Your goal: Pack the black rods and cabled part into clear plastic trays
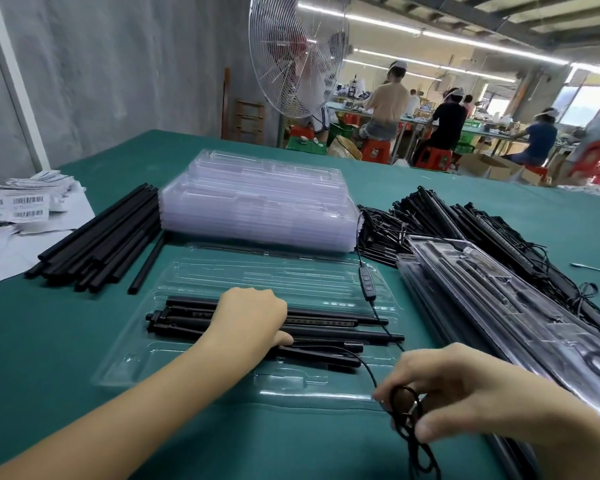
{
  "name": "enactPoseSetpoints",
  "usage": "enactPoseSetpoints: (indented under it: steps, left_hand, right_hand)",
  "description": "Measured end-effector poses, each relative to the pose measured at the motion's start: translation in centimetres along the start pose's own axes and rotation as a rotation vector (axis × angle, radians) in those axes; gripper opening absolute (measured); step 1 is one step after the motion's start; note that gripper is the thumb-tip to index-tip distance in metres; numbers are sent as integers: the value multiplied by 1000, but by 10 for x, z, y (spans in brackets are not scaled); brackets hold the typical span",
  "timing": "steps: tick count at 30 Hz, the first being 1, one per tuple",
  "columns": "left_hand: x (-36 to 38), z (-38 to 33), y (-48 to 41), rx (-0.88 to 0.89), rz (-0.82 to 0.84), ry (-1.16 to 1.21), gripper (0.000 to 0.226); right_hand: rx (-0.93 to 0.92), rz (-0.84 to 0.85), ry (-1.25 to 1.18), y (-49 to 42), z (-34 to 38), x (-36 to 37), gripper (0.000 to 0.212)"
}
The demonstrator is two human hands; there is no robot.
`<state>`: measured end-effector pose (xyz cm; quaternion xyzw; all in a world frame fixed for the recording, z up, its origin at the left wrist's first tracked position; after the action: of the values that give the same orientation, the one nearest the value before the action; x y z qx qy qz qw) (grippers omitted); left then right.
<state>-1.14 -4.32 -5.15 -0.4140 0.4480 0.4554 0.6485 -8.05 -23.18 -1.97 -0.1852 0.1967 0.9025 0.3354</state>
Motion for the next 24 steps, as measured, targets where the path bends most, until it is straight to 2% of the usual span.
enactPoseSetpoints:
  steps: [6,9,12,16,24]
  left_hand:
    - [3,4,2,-17,46,-14,58]
    - [4,5,1,-24,54,5,53]
    - [2,6,2,-29,54,25,52]
    - [0,9,4,-40,34,58,52]
    - [-2,16,6,-100,4,117,51]
  right_hand:
    - [35,-82,16,-43,9,18,20]
    - [65,-193,194,-62,8,14,17]
    - [155,-350,418,-66,-3,-2,25]
    - [236,-387,370,-59,-22,-2,30]
    - [260,-372,346,-56,-23,1,27]
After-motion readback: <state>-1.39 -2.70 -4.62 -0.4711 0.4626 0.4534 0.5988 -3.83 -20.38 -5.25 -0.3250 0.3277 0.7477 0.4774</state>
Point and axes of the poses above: each hand's wrist, its own y-axis away from the middle knuckle, its own x-axis out of the palm, z = x × y, the point moved 7 cm from there along -y, towards the middle knuckle, and after that the axes turned 2 degrees about -z, right-handed, at the moved point
